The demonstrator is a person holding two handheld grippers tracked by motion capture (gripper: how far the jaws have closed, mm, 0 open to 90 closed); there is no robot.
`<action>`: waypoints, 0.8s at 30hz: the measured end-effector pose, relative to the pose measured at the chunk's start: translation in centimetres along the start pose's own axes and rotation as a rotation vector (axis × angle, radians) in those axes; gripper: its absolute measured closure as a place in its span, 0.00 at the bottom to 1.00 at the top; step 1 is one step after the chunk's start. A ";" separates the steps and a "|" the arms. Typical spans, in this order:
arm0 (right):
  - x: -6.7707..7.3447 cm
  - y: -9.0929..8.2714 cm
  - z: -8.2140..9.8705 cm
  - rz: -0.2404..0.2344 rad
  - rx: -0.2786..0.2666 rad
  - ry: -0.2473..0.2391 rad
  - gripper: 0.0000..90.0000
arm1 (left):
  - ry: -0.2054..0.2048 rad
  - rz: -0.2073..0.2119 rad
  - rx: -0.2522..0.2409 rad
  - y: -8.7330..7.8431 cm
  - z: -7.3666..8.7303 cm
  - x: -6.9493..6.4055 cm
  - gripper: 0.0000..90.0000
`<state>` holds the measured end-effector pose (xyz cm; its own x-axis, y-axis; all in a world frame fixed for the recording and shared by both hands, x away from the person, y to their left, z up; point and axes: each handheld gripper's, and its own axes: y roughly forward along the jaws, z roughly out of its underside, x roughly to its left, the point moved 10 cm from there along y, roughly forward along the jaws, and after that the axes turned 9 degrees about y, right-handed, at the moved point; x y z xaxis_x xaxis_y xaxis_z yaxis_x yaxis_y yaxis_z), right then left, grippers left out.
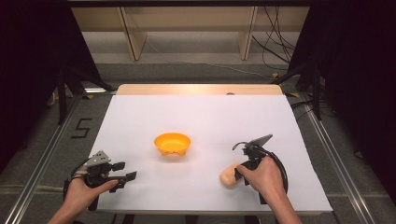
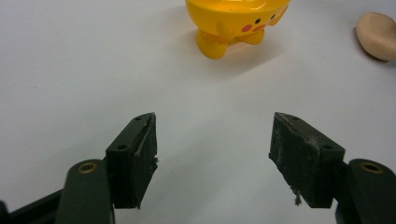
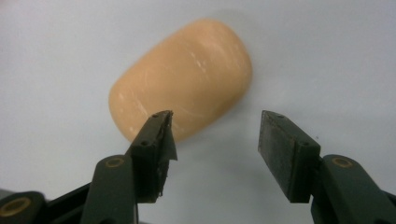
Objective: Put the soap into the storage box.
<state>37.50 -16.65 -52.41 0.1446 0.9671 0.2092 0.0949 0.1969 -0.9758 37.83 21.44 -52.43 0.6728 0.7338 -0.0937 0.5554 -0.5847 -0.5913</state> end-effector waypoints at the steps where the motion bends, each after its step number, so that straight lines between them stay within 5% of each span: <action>1: 0.1 0.1 -0.2 -0.004 -0.005 0.015 0.49 | 0.000 0.000 0.001 0.0 0.0 0.0 0.35; 3: 0.3 0.2 -0.3 -0.007 0.004 0.028 0.47 | 0.007 0.004 0.004 0.0 0.0 0.0 0.35; 4: 0.9 0.3 -0.3 -0.006 0.009 0.105 0.47 | 0.007 0.009 0.007 -0.1 0.0 -0.1 0.35; 5: 0.3 0.4 -0.8 0.005 -0.012 0.058 0.46 | 0.007 0.007 0.002 -0.1 0.0 -0.1 0.35; 9: 0.5 0.6 -1.6 0.022 -0.039 0.112 0.44 | 0.011 0.009 0.008 -0.1 0.1 -0.1 0.35; 13: 0.9 1.0 -2.1 0.027 -0.046 0.126 0.42 | 0.012 0.005 0.001 -0.1 0.0 -0.1 0.35; 16: 0.5 1.3 -2.6 0.049 -0.066 0.074 0.42 | 0.011 0.010 0.005 -0.1 0.1 -0.1 0.35; 18: 0.9 1.5 -2.8 0.044 -0.060 0.111 0.41 | 0.012 0.010 0.006 -0.1 0.0 -0.1 0.35; 19: 0.4 1.6 -2.7 0.057 -0.054 0.054 0.41 | 0.012 0.010 0.005 -0.1 0.0 -0.1 0.35; 21: 1.3 1.8 -2.9 0.029 -0.054 0.133 0.41 | 0.011 0.011 0.006 -0.1 0.1 -0.1 0.35; 24: 1.1 2.1 -3.1 0.054 -0.065 0.118 0.41 | 0.011 0.012 0.006 -0.1 0.1 -0.1 0.35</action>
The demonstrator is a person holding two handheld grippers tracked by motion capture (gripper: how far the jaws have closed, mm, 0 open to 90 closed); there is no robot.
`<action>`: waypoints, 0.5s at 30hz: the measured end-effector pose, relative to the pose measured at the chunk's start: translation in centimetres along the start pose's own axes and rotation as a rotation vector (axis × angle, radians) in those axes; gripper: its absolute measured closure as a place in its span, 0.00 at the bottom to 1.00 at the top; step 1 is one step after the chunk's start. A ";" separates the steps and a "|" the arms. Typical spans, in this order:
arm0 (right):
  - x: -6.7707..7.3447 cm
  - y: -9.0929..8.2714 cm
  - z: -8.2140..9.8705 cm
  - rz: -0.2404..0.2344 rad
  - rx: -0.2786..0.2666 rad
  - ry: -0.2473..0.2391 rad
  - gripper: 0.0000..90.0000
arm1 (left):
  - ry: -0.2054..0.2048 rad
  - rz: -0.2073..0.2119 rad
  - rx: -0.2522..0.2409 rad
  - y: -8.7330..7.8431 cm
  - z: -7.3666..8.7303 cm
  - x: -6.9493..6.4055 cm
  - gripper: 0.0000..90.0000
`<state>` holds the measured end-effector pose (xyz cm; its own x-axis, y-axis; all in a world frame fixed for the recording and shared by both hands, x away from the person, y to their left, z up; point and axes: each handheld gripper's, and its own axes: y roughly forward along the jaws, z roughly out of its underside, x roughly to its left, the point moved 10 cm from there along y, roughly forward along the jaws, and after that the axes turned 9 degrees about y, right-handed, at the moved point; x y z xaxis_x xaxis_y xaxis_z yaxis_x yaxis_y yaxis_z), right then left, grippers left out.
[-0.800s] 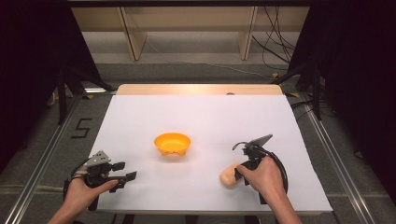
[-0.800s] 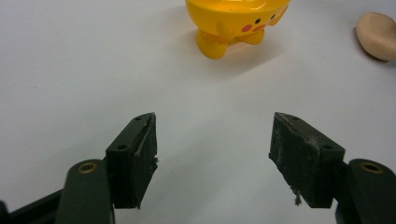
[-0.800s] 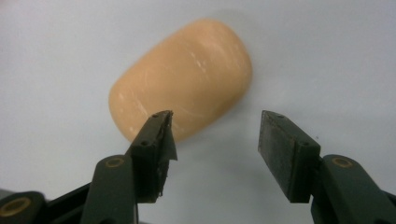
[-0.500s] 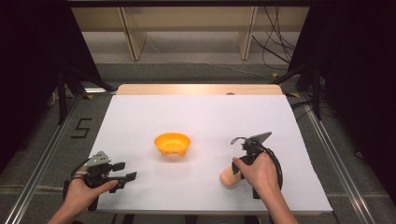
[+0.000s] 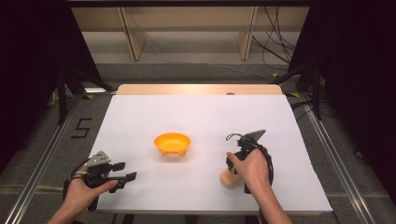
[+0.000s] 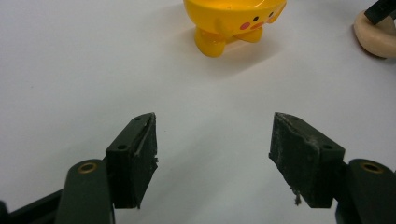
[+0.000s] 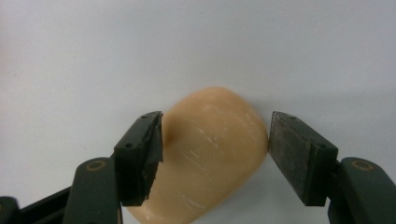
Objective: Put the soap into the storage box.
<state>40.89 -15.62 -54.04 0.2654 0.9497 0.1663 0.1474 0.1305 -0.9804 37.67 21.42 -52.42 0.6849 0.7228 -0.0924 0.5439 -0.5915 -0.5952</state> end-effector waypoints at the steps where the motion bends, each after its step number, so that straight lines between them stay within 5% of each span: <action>1: -0.2 0.0 0.1 0.008 0.008 -0.026 0.41 | 0.001 0.000 -0.001 0.0 0.0 0.0 0.35; 3: 0.5 0.0 0.2 -0.003 0.027 0.051 0.40 | 0.001 0.001 -0.001 0.0 0.0 0.0 0.35; 6: 0.1 0.3 0.2 0.012 0.018 0.010 0.38 | 0.001 0.001 0.002 0.0 0.0 0.0 0.35; 15: 0.9 1.0 0.2 0.023 0.014 0.025 0.32 | 0.000 0.004 0.006 0.0 0.1 0.0 0.35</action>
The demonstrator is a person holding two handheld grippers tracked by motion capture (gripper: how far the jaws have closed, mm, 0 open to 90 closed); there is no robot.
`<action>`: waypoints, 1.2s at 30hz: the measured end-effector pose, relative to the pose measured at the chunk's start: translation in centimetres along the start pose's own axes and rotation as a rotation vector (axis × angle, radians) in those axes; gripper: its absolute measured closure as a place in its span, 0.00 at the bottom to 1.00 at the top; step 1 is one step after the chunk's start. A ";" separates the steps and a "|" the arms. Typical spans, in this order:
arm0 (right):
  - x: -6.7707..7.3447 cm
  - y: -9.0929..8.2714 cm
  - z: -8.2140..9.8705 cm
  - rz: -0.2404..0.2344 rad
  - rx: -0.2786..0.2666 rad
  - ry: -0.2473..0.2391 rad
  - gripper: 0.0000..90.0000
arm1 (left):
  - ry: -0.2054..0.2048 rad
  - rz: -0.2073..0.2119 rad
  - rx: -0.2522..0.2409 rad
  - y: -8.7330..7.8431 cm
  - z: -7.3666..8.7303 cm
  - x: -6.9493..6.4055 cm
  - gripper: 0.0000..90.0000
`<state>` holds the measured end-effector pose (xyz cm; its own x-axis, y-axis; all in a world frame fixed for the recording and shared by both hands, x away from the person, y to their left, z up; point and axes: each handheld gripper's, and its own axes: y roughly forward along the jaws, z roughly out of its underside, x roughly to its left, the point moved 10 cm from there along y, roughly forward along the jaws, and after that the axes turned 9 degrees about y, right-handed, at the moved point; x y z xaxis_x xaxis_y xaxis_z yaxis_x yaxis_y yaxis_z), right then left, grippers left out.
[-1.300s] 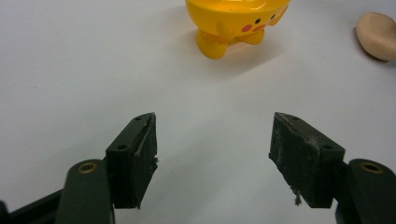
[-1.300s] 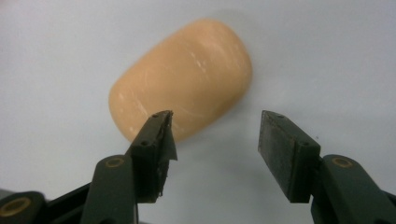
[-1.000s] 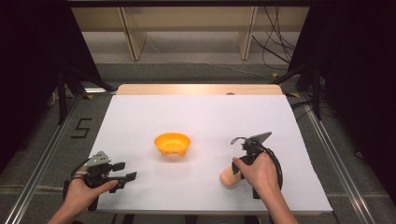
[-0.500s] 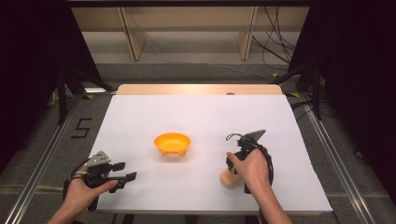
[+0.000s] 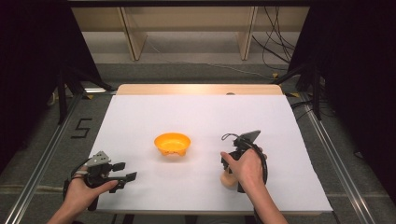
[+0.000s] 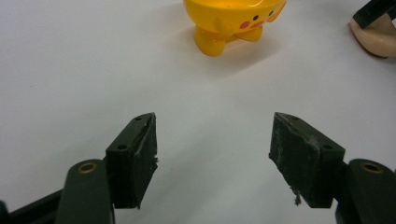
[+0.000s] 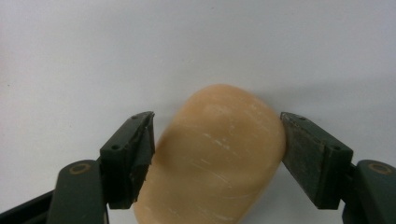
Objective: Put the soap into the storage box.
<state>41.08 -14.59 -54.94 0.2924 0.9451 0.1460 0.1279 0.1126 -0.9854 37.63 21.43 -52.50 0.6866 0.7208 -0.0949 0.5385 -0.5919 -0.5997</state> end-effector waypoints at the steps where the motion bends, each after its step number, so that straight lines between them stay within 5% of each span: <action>1: 0.0 0.0 0.0 0.000 0.000 0.000 0.32 | 0.000 0.000 0.000 0.0 0.0 0.0 0.35; 5: 0.2 0.6 0.8 0.033 0.046 -0.048 0.34 | 0.001 -0.003 -0.005 0.1 0.0 0.0 0.35; 7: 0.8 0.6 0.8 0.045 0.044 -0.009 0.34 | -0.002 -0.004 -0.008 0.1 0.0 0.0 0.35; 11: 0.8 0.7 1.1 0.065 0.063 -0.084 0.35 | -0.002 -0.002 -0.005 0.1 0.0 0.0 0.35; 14: 0.3 0.7 1.2 0.076 0.070 -0.206 0.34 | -0.003 -0.003 -0.004 0.2 0.0 0.0 0.35; 16: 0.8 0.8 1.4 0.073 0.078 -0.160 0.34 | -0.004 -0.002 -0.003 0.2 0.0 0.0 0.35; 17: 0.3 0.8 1.3 0.087 0.086 -0.246 0.34 | -0.004 0.001 0.001 0.1 0.1 0.0 0.35; 25: 0.5 0.9 1.6 0.109 0.084 -0.311 0.34 | 0.006 -0.006 0.005 0.2 0.1 -0.1 0.35; 36: 0.4 0.8 1.9 0.075 0.056 -0.341 0.37 | 0.007 -0.001 0.005 0.2 0.1 -0.1 0.35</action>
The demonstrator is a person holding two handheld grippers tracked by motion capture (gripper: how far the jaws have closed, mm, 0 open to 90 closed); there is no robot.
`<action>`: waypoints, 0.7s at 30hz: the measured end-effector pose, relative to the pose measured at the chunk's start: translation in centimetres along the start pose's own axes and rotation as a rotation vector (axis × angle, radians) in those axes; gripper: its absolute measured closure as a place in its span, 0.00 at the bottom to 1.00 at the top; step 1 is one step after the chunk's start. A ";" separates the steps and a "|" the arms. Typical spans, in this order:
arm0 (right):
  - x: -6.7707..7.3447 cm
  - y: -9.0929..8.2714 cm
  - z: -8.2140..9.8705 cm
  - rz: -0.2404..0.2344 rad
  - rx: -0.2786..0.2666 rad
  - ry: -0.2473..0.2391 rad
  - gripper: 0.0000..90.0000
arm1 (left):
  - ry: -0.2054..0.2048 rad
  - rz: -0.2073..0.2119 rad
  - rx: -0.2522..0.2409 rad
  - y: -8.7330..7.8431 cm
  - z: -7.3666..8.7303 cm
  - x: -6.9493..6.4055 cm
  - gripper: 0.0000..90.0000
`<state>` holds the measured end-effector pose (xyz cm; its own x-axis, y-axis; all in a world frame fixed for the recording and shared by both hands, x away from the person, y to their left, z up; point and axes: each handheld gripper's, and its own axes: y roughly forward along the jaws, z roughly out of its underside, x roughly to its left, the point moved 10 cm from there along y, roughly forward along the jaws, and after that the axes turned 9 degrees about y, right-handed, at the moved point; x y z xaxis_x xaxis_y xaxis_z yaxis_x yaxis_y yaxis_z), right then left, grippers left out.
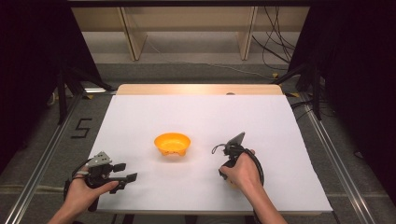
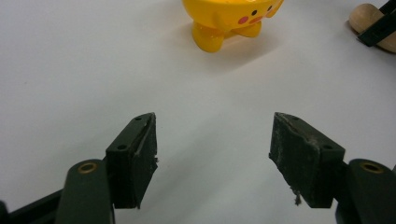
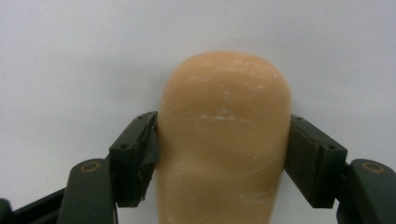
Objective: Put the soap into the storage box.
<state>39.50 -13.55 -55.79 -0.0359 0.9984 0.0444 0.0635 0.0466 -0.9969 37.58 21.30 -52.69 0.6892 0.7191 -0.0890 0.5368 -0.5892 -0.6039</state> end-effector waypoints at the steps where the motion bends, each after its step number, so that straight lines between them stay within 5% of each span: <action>1: -0.5 0.2 -0.2 0.004 -0.023 -0.067 0.37 | -0.001 0.000 0.000 0.0 0.0 0.0 0.35; 3: -0.1 0.0 0.1 0.005 -0.016 -0.022 0.37 | -0.002 -0.001 -0.001 0.0 0.0 0.0 0.35; 8: -0.7 -0.1 0.1 -0.039 -0.029 -0.112 0.37 | -0.005 -0.002 -0.004 0.0 0.0 0.1 0.35; 10: -0.5 -0.2 0.2 -0.108 -0.017 -0.142 0.37 | -0.005 -0.002 -0.003 0.0 0.0 0.1 0.35; 21: -1.4 -2.2 -0.4 -0.112 -0.128 -0.105 0.37 | 0.002 0.002 0.005 0.0 0.1 0.0 0.35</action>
<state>39.80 -15.01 -53.67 -0.1533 0.9781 0.1407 0.1796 0.1676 -0.9693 37.53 21.31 -52.72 0.6912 0.7172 -0.0888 0.5330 -0.5889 -0.6076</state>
